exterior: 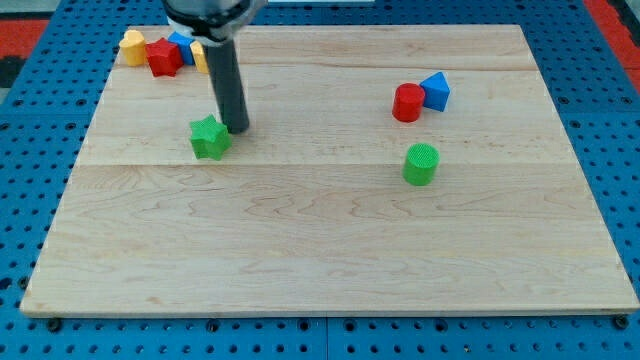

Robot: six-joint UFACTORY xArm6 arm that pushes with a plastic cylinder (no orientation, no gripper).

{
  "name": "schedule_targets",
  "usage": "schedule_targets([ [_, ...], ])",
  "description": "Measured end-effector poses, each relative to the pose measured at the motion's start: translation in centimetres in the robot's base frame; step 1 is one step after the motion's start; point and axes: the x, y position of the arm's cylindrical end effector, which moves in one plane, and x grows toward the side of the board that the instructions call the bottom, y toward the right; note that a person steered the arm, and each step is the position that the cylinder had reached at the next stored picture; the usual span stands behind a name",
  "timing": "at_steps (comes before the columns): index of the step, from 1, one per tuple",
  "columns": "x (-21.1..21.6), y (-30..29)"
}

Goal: Push the green star and red circle to the left center

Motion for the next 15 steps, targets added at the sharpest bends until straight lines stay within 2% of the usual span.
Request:
schedule_targets([
  [1,2.4,-0.2],
  [2,-0.6,-7.7],
  [3,-0.9,-2.0],
  [4,-0.8,12.5],
  [6,-10.1,34.6],
  [7,-13.3,30.0],
  [9,-6.8,19.9],
  [10,-5.0,26.2],
  [11,-2.0,29.9],
  [12,-2.8,24.2],
  [13,-5.8,16.2],
  [14,-5.7,7.6],
  [15,-3.5,9.4],
])
